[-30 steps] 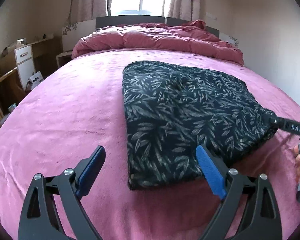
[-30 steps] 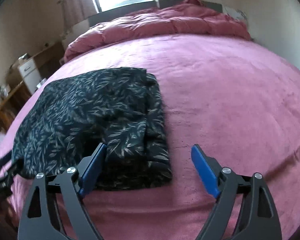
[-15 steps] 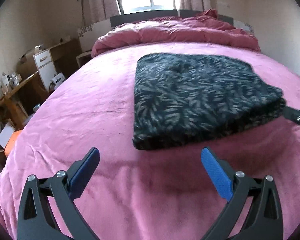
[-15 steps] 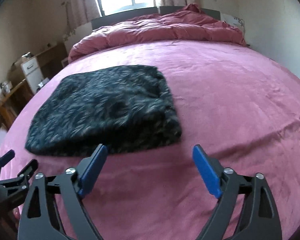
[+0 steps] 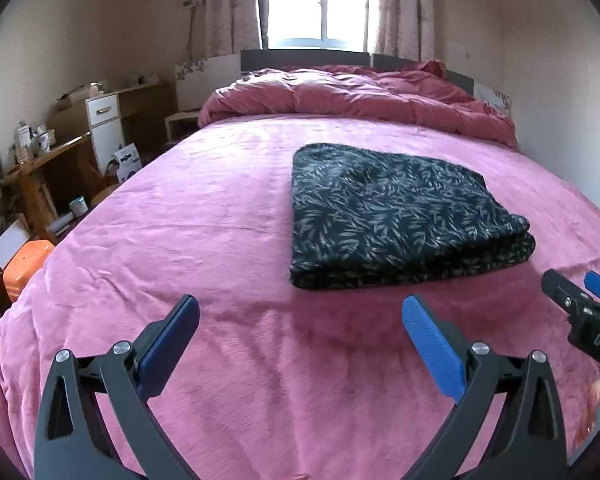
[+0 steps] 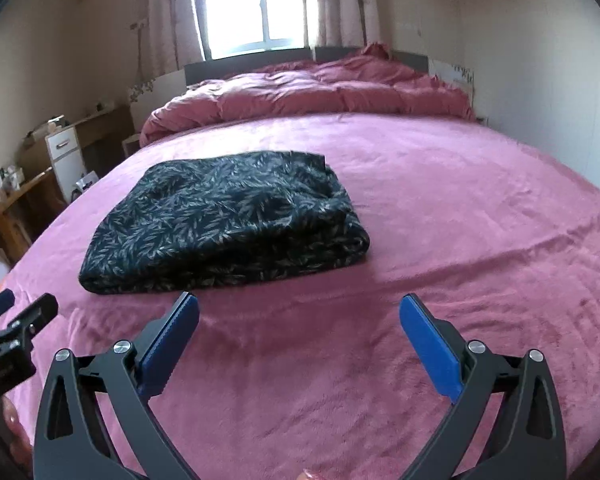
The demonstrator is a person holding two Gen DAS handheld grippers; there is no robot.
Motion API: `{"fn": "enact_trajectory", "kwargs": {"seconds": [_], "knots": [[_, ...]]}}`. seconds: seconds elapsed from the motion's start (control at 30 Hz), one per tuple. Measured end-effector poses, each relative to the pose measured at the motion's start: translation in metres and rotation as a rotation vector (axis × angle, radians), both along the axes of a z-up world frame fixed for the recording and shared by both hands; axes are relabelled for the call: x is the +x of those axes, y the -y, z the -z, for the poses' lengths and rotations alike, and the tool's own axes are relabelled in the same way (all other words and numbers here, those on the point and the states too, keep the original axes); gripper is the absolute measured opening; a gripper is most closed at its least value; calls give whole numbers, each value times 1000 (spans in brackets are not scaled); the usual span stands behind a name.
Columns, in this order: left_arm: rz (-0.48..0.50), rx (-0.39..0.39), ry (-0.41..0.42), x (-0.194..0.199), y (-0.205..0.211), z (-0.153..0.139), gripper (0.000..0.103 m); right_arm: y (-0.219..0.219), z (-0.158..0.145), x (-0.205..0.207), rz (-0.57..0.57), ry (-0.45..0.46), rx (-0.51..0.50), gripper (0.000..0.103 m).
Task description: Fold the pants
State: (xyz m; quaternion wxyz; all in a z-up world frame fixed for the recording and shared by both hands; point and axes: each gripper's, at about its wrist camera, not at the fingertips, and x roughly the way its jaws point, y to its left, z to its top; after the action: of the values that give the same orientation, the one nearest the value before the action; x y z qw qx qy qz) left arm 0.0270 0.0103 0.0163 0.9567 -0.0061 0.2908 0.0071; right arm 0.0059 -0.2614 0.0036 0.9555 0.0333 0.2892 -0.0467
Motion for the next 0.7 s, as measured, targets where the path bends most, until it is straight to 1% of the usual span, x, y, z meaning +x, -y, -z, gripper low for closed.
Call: {"fn": "enact_trajectory", "kwargs": {"seconds": [0.1, 0.23, 0.5, 0.7], "knots": [[-19, -1, 24, -6, -1, -2, 101, -4, -3, -4, -9, 13, -13, 99], [-25, 28, 27, -9, 2, -3, 101, -8, -3, -6, -21, 14, -18, 99], [-34, 4, -4, -7, 3, -2, 101, -5, -4, -8, -12, 12, 4, 99], [-20, -8, -27, -6, 4, 2, 101, -9, -4, -8, -27, 8, -8, 99]]}}
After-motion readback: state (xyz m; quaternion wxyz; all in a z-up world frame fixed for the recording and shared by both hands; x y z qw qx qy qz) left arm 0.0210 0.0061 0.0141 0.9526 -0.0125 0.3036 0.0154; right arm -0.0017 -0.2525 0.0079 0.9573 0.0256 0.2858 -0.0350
